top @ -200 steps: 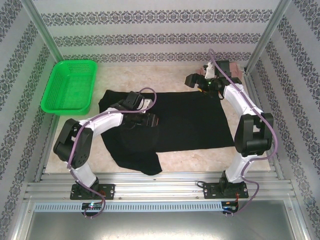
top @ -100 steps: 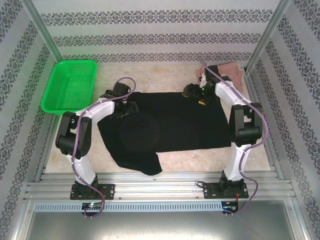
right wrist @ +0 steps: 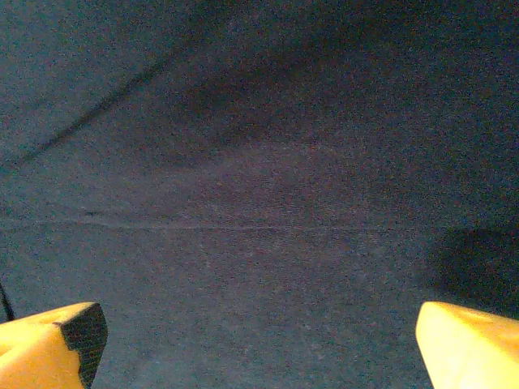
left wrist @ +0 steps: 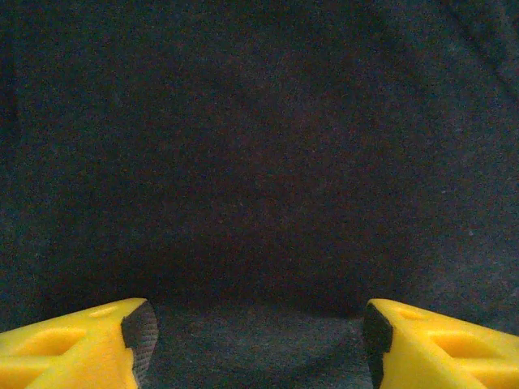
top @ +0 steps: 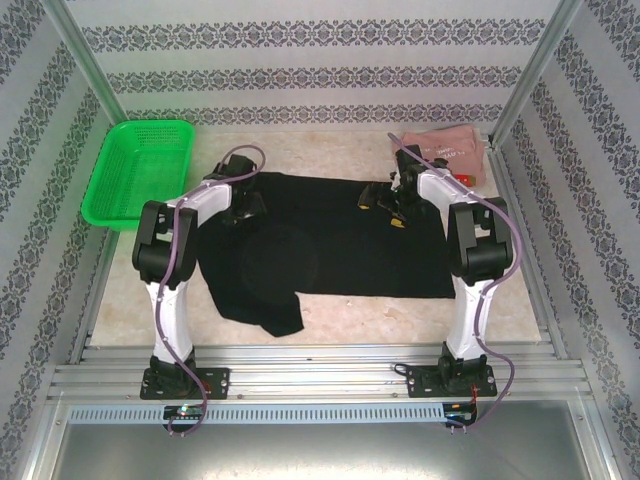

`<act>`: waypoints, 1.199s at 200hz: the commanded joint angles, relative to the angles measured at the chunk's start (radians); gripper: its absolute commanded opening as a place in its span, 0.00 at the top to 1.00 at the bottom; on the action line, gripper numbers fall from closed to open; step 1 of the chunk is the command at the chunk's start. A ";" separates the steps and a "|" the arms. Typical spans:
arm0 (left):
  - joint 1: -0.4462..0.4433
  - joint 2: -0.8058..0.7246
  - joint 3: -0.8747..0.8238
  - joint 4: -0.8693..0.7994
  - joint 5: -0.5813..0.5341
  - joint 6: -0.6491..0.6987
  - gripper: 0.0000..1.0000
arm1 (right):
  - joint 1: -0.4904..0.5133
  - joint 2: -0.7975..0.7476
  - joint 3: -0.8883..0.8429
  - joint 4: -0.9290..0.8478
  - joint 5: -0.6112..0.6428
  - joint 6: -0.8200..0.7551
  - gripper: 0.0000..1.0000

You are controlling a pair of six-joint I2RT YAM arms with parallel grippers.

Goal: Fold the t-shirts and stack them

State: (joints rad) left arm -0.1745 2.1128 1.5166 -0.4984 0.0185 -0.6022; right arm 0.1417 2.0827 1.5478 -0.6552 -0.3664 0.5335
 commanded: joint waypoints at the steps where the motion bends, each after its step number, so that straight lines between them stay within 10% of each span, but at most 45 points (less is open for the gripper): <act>1: 0.020 0.129 0.073 0.015 0.047 0.066 0.30 | 0.001 0.061 0.061 0.007 0.037 0.016 0.02; 77: 0.026 -0.167 0.034 -0.041 0.255 0.037 0.18 | 0.060 -0.112 -0.007 0.035 0.019 -0.031 0.03; 147: 0.027 -0.700 -0.421 -0.305 0.246 -0.094 0.17 | 0.174 -0.516 -0.290 0.004 -0.029 -0.093 0.02; 240: 0.020 -1.017 -0.853 -0.255 0.215 -0.223 0.39 | 0.183 -0.789 -0.574 0.047 -0.121 -0.107 0.02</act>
State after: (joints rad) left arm -0.1551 1.0859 0.7147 -0.8558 0.2279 -0.7628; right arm 0.3168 1.3811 1.0321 -0.6174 -0.4534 0.4416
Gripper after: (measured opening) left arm 0.615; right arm 0.981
